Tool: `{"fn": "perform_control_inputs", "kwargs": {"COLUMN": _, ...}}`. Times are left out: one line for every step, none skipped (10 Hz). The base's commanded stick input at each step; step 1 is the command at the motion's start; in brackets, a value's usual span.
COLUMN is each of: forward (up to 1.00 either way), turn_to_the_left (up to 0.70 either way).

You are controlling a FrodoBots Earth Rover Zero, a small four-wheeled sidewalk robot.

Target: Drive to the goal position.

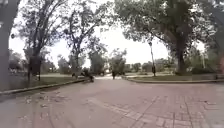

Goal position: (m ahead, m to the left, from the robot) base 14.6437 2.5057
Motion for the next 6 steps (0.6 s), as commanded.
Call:
{"fn": "perform_control_inputs", "kwargs": {"forward": 1.00, "turn_to_the_left": 0.01}}
{"fn": "perform_control_inputs", "kwargs": {"forward": 1.00, "turn_to_the_left": 0.01}}
{"fn": "perform_control_inputs", "kwargs": {"forward": 1.00, "turn_to_the_left": 0.01}}
{"fn": "perform_control_inputs", "kwargs": {"forward": 1.00, "turn_to_the_left": 0.01}}
{"fn": "perform_control_inputs", "kwargs": {"forward": 1.00, "turn_to_the_left": 0.01}}
{"fn": "perform_control_inputs", "kwargs": {"forward": 1.00, "turn_to_the_left": 0.01}}
